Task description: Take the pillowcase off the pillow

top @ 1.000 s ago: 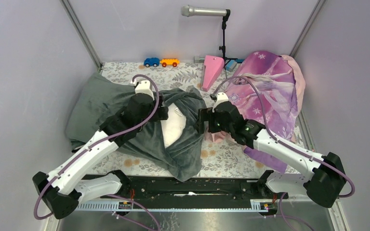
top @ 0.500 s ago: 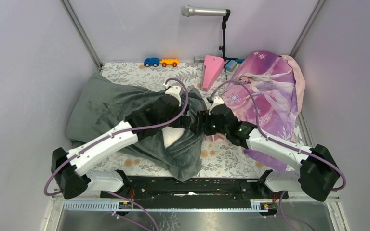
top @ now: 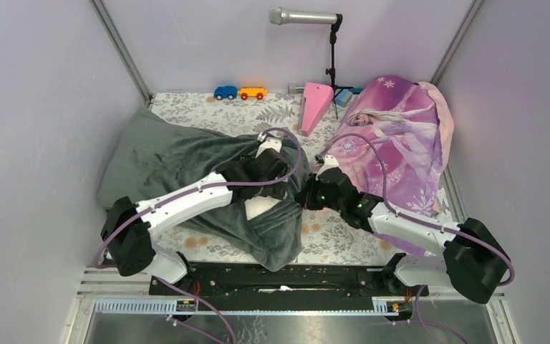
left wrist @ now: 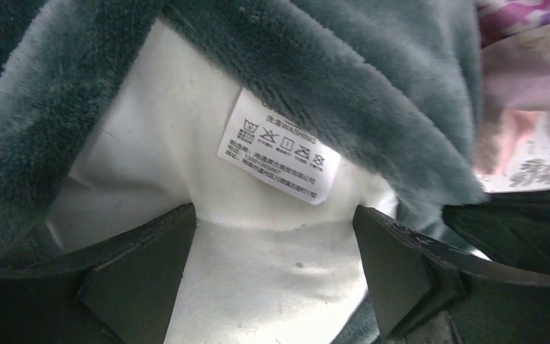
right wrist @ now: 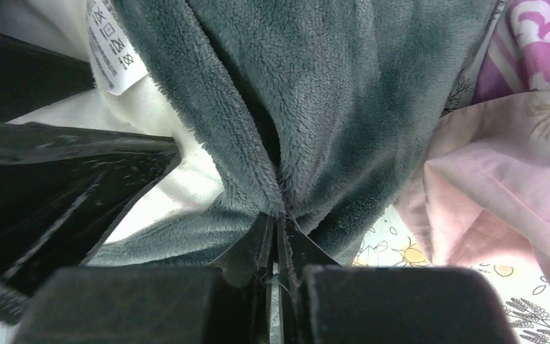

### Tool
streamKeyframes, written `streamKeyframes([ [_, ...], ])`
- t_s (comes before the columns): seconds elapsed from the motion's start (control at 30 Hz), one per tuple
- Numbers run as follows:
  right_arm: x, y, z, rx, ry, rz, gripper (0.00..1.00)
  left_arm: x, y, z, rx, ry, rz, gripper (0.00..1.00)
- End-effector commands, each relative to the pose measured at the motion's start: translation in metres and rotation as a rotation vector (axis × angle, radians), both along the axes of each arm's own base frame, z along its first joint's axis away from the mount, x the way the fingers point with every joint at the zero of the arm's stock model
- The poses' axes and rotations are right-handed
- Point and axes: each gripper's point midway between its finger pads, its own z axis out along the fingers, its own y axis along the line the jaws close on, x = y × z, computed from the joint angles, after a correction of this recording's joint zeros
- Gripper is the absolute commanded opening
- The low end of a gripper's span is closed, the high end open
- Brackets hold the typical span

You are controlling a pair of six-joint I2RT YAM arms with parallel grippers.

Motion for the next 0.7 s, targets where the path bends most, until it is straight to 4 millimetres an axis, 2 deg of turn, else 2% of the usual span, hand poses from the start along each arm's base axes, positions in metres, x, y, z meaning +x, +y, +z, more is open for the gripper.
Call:
streamKeyframes([
  [0.0, 0.009, -0.018, 0.003, -0.036, -0.058, -0.074, 0.01, -0.003, 0.033, -0.015, 0.195, 0.038, 0.067, 0.94],
  [0.07, 0.011, -0.022, 0.004, -0.045, -0.073, -0.085, 0.0, -0.005, 0.047, -0.021, 0.268, 0.057, 0.095, 0.94],
  [0.13, 0.011, -0.024, 0.002, -0.057, -0.078, -0.092, 0.0, -0.005, 0.053, -0.026, 0.31, 0.062, 0.108, 0.89],
  [0.17, 0.012, -0.025, 0.001, -0.062, -0.076, -0.094, 0.0, -0.005, 0.055, -0.029, 0.323, 0.066, 0.111, 0.79],
  [0.23, 0.011, -0.024, -0.004, -0.072, -0.065, -0.09, 0.0, -0.002, 0.059, -0.033, 0.338, 0.066, 0.133, 0.53],
  [0.3, 0.009, -0.025, -0.01, -0.091, -0.054, -0.076, 0.0, 0.004, 0.061, -0.029, 0.339, 0.044, 0.162, 0.24],
  [0.33, 0.008, -0.026, -0.015, -0.106, -0.046, -0.073, 0.0, 0.009, 0.062, -0.023, 0.324, 0.03, 0.179, 0.06],
  [0.37, 0.007, -0.029, -0.019, -0.123, -0.039, -0.073, 0.0, 0.014, 0.06, -0.014, 0.299, 0.013, 0.188, 0.0],
  [0.53, -0.001, -0.044, -0.039, -0.203, -0.008, -0.077, 0.0, 0.045, 0.059, 0.053, 0.121, -0.102, 0.228, 0.0],
  [0.67, -0.001, -0.055, -0.052, -0.252, 0.027, -0.104, 0.04, 0.065, 0.069, 0.112, -0.064, -0.217, 0.279, 0.0],
])
